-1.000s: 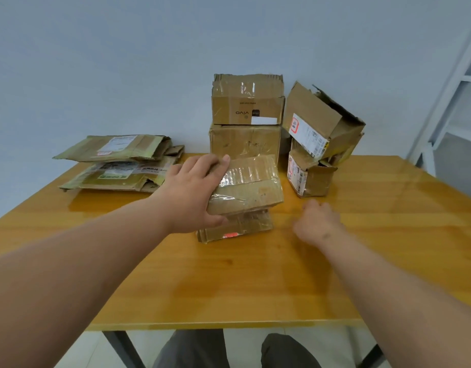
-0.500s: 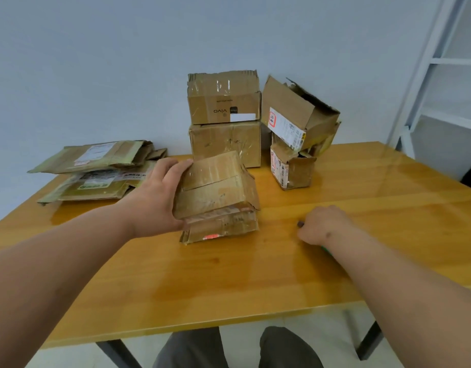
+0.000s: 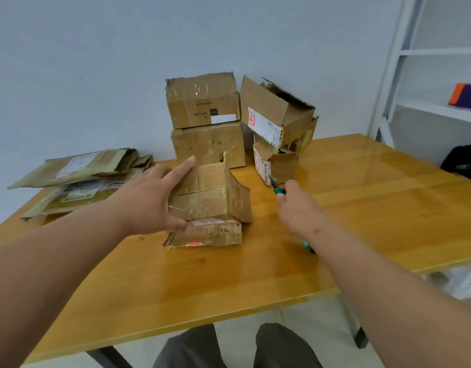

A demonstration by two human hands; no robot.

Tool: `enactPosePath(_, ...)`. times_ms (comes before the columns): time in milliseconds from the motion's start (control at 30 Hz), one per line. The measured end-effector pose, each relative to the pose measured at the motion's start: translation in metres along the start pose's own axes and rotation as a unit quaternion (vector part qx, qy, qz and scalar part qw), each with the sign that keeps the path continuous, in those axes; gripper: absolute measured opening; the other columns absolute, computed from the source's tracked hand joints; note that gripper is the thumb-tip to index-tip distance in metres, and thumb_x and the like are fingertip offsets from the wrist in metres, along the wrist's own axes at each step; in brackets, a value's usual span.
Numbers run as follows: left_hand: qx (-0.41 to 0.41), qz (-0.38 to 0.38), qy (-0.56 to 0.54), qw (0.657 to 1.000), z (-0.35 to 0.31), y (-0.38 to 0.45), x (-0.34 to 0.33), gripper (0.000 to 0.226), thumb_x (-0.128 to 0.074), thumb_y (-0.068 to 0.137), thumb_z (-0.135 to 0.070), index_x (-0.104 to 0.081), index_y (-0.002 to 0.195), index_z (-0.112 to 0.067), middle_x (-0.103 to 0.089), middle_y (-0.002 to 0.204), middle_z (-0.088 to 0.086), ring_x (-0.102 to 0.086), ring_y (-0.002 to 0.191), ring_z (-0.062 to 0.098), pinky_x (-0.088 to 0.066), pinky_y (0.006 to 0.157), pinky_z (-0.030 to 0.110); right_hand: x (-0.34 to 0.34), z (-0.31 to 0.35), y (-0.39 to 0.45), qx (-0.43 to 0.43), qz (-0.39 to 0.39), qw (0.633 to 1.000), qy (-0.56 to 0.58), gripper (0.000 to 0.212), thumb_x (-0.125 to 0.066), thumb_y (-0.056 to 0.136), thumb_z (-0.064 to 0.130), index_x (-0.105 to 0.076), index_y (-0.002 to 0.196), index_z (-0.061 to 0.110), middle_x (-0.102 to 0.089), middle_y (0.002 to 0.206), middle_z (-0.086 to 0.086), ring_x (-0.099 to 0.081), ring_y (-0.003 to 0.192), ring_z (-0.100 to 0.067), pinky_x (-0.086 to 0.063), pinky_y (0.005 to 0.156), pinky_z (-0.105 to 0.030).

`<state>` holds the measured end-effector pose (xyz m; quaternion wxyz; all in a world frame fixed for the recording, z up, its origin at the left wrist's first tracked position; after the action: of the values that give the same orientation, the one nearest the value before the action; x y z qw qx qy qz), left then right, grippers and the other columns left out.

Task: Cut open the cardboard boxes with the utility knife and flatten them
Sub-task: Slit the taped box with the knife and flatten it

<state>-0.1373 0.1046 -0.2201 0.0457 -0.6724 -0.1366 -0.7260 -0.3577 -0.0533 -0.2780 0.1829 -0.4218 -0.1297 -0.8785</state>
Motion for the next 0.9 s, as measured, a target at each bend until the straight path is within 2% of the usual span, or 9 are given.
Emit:
enactPosePath(67, -0.003, 0.019, 0.006, 1.000, -0.004, 0.005, 0.003, 0.130, -0.069, 0.050, -0.082, 0.019, 0.142, -0.056, -0.029, 0.143, -0.003, -0.042, 0.123, 0.022, -0.039, 0.100, 0.038, -0.004, 0.005, -0.007, 0.002, 0.035, 0.991, 0.128, 0.018, -0.030, 0.106, 0.025, -0.045, 0.108, 0.014, -0.059, 0.091, -0.008, -0.060, 0.074, -0.021, -0.049, 0.062, -0.037)
enactPosePath(167, 0.001, 0.017, -0.003, 1.000, -0.010, 0.012, 0.008, 0.130, -0.081, 0.050, -0.069, 0.002, 0.147, -0.046, -0.031, 0.148, -0.003, -0.039, 0.129, 0.024, -0.033, 0.109, 0.045, -0.010, 0.006, -0.019, -0.006, 0.083, 0.948, 0.307, 0.023, -0.032, 0.107, 0.021, -0.054, 0.107, 0.013, -0.065, 0.088, -0.011, -0.062, 0.063, -0.019, -0.051, 0.058, -0.032)
enactPosePath(300, -0.006, 0.048, 0.005, 0.999, -0.025, 0.024, 0.005, 0.126, -0.087, 0.055, -0.054, -0.004, 0.148, -0.032, -0.022, 0.155, 0.000, -0.024, 0.141, 0.023, -0.016, 0.118, 0.047, -0.011, 0.007, -0.029, 0.006, 0.117, 0.899, 0.421, 0.025, -0.034, 0.107, 0.017, -0.058, 0.106, 0.009, -0.068, 0.087, -0.019, -0.062, 0.060, -0.023, -0.052, 0.054, -0.033)
enactPosePath(400, -0.009, 0.082, -0.019, 0.996, -0.034, 0.034, 0.001, 0.124, -0.079, 0.053, -0.068, -0.004, 0.146, -0.034, -0.024, 0.151, -0.006, -0.025, 0.140, 0.021, -0.003, 0.119, 0.054, -0.007, 0.009, -0.031, 0.014, 0.134, 0.868, 0.478, 0.027, -0.034, 0.107, 0.015, -0.059, 0.105, 0.005, -0.069, 0.086, -0.025, -0.062, 0.061, -0.027, -0.053, 0.055, -0.036)
enactPosePath(500, -0.018, 0.088, -0.033, 0.995, -0.037, 0.040, 0.001, 0.123, -0.072, 0.054, -0.076, -0.003, 0.149, -0.037, -0.023, 0.151, -0.008, -0.026, 0.140, 0.020, -0.001, 0.117, 0.057, -0.002, 0.010, -0.027, 0.032, 0.137, 0.877, 0.459, 0.028, -0.032, 0.108, 0.017, -0.058, 0.105, 0.006, -0.070, 0.085, -0.023, -0.064, 0.061, -0.028, -0.055, 0.056, -0.036)
enactPosePath(600, -0.025, 0.080, -0.035, 0.996, -0.037, 0.044, 0.002, 0.122, -0.071, 0.053, -0.078, -0.004, 0.149, -0.042, -0.026, 0.150, -0.010, -0.032, 0.137, 0.019, -0.011, 0.117, 0.058, 0.001, 0.008, -0.022, 0.035, 0.131, 0.902, 0.409, 0.025, -0.030, 0.108, 0.018, -0.054, 0.111, 0.014, -0.071, 0.082, -0.020, -0.065, 0.061, -0.026, -0.055, 0.055, -0.035)
enactPosePath(767, -0.026, 0.079, -0.041, 0.996, -0.040, 0.048, 0.003, 0.121, -0.072, 0.049, -0.078, -0.010, 0.148, -0.042, -0.032, 0.146, -0.011, -0.038, 0.130, 0.017, -0.026, 0.113, 0.054, -0.003, 0.012, -0.018, 0.048, 0.153, 0.911, 0.381, 0.024, -0.030, 0.108, 0.019, -0.054, 0.110, 0.018, -0.071, 0.081, -0.020, -0.065, 0.059, -0.027, -0.055, 0.057, -0.038)
enactPosePath(900, -0.022, 0.084, -0.049, 0.995, -0.042, 0.046, 0.004, 0.122, -0.068, 0.045, -0.081, -0.014, 0.147, -0.042, -0.033, 0.145, -0.011, -0.039, 0.129, 0.017, -0.028, 0.111, 0.054, -0.006, 0.018, -0.012, 0.043, 0.153, 0.918, 0.363, 0.022, -0.031, 0.107, 0.020, -0.053, 0.108, 0.020, -0.071, 0.080, -0.019, -0.064, 0.055, -0.024, -0.054, 0.053, -0.035)
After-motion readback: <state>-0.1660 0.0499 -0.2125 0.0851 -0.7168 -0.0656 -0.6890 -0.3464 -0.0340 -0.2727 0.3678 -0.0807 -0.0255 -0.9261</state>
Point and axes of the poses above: each hand's wrist, its own y-axis towards the middle knuckle, its own x-axis out of the back of the hand, z = x × y, the point moved 6 cm from there along y, towards the middle knuckle
